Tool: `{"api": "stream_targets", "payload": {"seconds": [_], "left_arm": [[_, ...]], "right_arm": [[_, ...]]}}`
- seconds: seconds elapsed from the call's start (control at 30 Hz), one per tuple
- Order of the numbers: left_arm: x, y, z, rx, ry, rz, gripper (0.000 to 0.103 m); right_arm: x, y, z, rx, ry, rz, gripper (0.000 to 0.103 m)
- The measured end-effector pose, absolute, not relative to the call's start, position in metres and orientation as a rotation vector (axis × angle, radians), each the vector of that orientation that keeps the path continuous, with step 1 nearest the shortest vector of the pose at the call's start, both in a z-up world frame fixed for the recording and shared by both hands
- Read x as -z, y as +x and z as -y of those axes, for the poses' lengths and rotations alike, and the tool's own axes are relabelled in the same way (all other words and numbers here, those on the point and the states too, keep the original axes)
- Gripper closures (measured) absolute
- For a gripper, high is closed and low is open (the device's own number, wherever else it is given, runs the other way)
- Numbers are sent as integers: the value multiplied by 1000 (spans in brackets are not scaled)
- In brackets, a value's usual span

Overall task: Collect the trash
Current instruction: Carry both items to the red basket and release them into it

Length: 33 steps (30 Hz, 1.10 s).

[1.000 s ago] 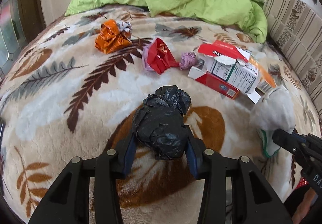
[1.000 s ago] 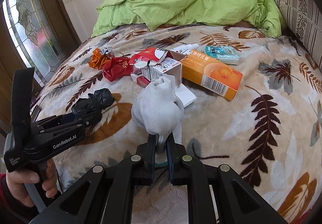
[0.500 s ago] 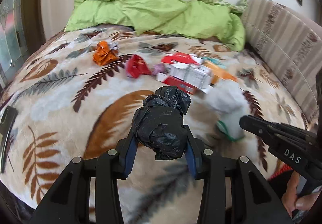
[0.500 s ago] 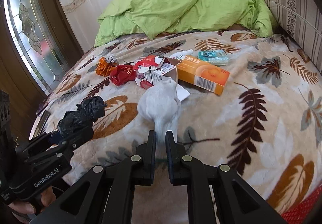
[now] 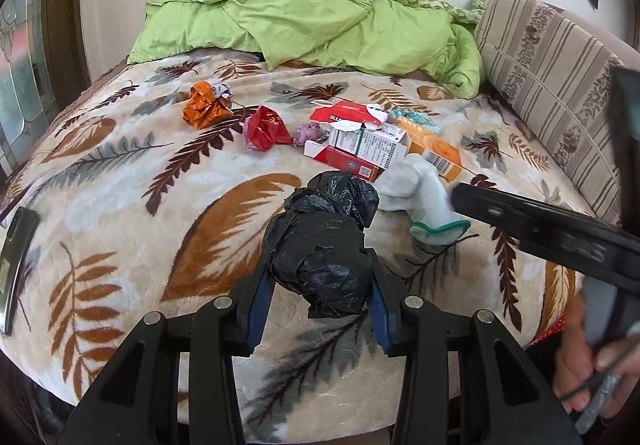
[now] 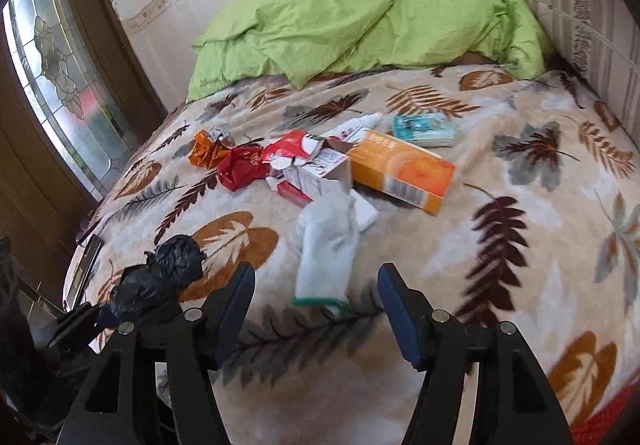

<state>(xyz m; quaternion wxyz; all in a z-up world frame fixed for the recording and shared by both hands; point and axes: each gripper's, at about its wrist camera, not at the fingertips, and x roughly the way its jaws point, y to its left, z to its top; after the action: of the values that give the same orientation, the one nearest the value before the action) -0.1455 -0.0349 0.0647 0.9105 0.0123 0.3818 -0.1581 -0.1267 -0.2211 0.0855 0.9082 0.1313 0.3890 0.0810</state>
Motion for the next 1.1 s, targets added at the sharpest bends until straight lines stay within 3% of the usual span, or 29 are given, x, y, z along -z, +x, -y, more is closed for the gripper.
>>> {"api": "stream_targets", "payload": {"seconds": [0.07, 0.1, 0.13, 0.17, 0.23, 0.77, 1.1], "left_arm": [[-65, -145, 32, 321, 20, -787, 62], [-66, -145, 31, 318, 18, -787, 62], [-66, -145, 30, 314, 17, -786, 62], [-67, -145, 28, 313, 17, -785, 62], [-68, -146, 26, 311, 17, -781, 62], [-83, -164, 63, 414, 65, -750, 62], [-101, -197, 152, 687, 153, -751, 62]], "right_arm": [[-72, -108, 214, -153, 256, -846, 37], [-66, -102, 214, -140, 254, -861, 52], [-57, -96, 215, -131, 261, -885, 82], [-50, -92, 216, -119, 269, -912, 90], [-47, -97, 222, -111, 296, -906, 93], [-100, -203, 268, -96, 402, -750, 94], [-107, -296, 369, 160, 537, -696, 94]]}}
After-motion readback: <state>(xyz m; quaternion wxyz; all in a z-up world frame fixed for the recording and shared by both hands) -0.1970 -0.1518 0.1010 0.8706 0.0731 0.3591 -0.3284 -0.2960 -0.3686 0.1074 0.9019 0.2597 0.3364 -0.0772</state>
